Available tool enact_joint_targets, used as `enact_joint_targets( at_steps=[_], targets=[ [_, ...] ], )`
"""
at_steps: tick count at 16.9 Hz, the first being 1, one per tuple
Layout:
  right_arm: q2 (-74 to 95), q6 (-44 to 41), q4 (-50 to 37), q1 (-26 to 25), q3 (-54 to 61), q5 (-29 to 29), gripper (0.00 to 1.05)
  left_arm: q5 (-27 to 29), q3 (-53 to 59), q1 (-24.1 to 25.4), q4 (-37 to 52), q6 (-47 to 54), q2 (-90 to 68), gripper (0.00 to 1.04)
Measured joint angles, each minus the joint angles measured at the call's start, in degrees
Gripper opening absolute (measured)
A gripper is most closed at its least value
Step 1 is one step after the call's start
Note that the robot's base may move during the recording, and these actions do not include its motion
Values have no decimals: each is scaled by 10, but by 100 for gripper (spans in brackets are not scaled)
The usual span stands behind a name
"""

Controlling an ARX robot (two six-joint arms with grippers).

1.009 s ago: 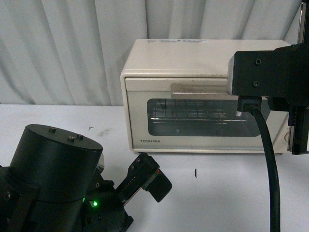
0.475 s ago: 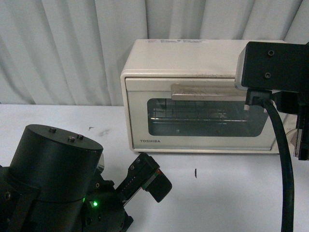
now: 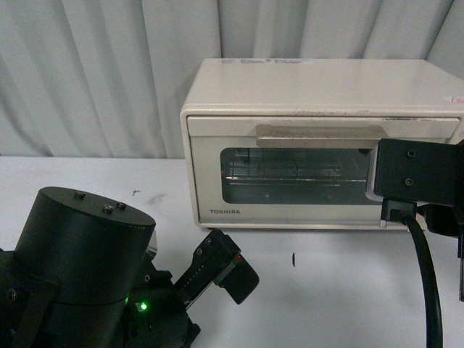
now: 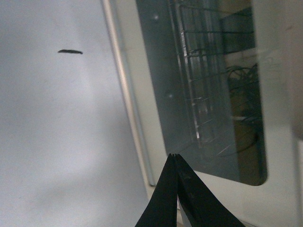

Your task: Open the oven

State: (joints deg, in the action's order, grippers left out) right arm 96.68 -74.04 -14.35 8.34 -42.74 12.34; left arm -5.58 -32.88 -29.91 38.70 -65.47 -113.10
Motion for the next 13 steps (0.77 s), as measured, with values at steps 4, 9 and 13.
enact_joint_targets(
  at_steps=[4,9,13],
  targets=[
    [-17,15,-2,35,-11,12,2,0,0,0,0,0,0,98],
    [-65,21,28,63,-56,26,2,0,0,0,0,0,0,98],
    [-58,13,49,56,-81,37,2,0,0,0,0,0,0,98]
  ],
)
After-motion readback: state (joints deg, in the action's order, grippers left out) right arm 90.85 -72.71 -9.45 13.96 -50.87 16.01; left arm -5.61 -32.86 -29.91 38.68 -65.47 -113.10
